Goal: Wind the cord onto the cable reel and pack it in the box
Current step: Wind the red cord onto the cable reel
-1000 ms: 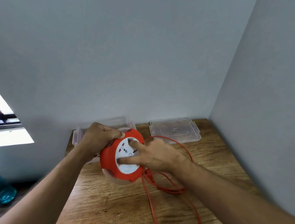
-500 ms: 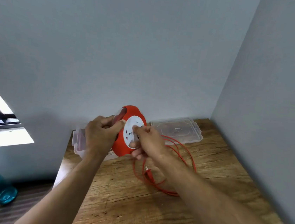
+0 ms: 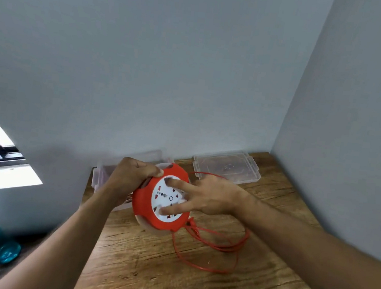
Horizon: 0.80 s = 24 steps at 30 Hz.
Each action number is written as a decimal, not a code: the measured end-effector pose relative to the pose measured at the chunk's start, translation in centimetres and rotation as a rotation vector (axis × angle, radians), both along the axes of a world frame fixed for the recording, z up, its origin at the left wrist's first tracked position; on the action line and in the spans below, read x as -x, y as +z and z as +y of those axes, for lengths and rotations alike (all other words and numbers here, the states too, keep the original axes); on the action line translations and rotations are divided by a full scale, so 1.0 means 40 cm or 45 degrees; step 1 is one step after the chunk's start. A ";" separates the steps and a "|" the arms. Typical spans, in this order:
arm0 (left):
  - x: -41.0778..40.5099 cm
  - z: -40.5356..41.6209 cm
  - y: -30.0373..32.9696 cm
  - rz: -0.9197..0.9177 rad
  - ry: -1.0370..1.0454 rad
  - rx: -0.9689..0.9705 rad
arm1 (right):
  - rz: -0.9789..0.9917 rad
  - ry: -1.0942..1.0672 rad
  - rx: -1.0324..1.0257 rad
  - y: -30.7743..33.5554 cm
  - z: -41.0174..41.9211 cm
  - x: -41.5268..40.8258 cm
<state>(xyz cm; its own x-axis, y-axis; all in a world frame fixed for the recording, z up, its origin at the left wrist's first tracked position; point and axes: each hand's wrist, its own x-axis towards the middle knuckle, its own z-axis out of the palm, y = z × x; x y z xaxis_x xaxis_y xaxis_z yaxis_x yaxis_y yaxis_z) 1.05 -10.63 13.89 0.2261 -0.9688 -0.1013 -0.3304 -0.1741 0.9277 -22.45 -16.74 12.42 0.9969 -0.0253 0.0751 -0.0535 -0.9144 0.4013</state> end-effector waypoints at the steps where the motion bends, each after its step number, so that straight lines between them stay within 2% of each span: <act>1: 0.003 -0.001 0.002 -0.004 -0.023 -0.006 | 0.019 -0.021 -0.005 0.000 0.000 -0.006; 8: 0.017 0.014 -0.006 0.141 0.081 0.069 | -0.163 -0.231 -0.044 -0.060 0.043 -0.051; 11: 0.029 0.016 -0.010 0.173 0.202 0.171 | -0.472 -0.534 -0.223 -0.068 0.058 -0.068; 13: 0.049 0.022 -0.020 0.236 0.299 0.248 | -0.838 -0.887 -0.536 -0.072 0.086 -0.094; 14: 0.061 0.025 -0.025 0.256 0.336 0.281 | -1.014 -1.056 -0.774 -0.071 0.104 -0.113; 16: 0.084 0.033 -0.033 0.280 0.358 0.344 | -1.302 -1.302 -1.443 -0.059 0.134 -0.152; 18: 0.097 0.041 -0.036 0.295 0.320 0.403 | -1.506 -1.389 -2.124 -0.051 0.145 -0.178; 19: 0.098 0.044 -0.037 0.291 0.302 0.423 | -1.539 -1.401 -2.357 -0.048 0.146 -0.181; 21: 0.095 0.049 -0.044 0.320 0.285 0.420 | -1.547 -1.391 -2.576 -0.043 0.147 -0.180; 24: 0.097 0.055 -0.049 0.342 0.276 0.369 | -1.557 -1.370 -2.659 -0.036 0.156 -0.175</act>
<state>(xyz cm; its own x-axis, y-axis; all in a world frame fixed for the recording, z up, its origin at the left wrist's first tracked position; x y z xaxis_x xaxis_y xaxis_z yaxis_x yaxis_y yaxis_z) -2.84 -8.41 11.91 0.4295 -0.8991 0.0844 -0.0559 0.0668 0.9962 -15.47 -10.50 10.97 0.2387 -0.8636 -0.4441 0.1056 0.4777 -0.8722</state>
